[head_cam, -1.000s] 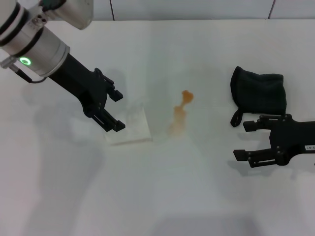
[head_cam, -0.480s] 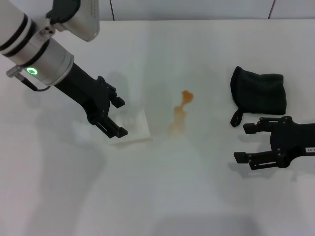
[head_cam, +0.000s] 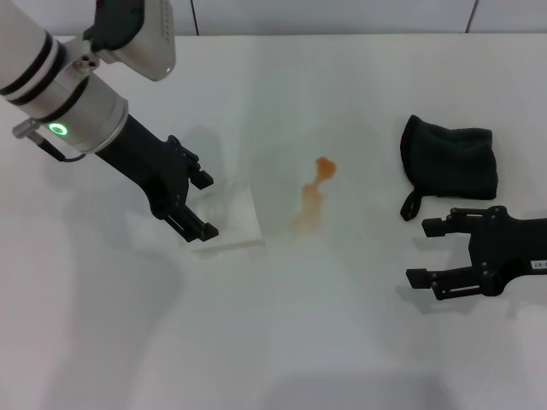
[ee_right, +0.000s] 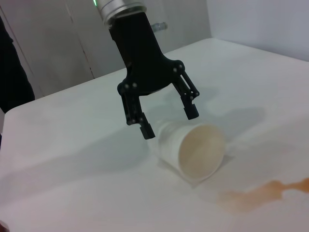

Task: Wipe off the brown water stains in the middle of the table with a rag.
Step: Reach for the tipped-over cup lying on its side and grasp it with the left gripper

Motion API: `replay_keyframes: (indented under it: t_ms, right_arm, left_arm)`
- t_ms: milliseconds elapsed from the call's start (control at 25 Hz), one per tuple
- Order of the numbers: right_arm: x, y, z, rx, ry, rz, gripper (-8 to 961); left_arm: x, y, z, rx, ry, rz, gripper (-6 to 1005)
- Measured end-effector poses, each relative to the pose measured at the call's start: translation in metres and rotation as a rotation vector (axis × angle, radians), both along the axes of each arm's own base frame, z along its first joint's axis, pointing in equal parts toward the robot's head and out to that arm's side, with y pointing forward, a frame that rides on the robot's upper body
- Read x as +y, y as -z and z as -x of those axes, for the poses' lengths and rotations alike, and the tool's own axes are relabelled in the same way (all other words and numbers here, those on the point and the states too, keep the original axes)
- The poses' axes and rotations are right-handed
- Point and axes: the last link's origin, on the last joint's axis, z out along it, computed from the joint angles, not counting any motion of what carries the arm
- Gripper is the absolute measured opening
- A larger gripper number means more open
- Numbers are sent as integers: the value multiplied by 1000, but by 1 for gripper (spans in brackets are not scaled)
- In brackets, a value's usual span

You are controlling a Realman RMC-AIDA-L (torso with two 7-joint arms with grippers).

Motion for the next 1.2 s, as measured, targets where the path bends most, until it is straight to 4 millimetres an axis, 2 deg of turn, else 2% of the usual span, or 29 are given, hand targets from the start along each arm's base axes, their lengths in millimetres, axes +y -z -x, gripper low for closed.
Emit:
replay_keyframes:
  t_ms: [1200]
  right_arm:
    - [1,0,2,1,-6,3,856]
  left_arm:
    - [3,20,-5,25,61,19,877]
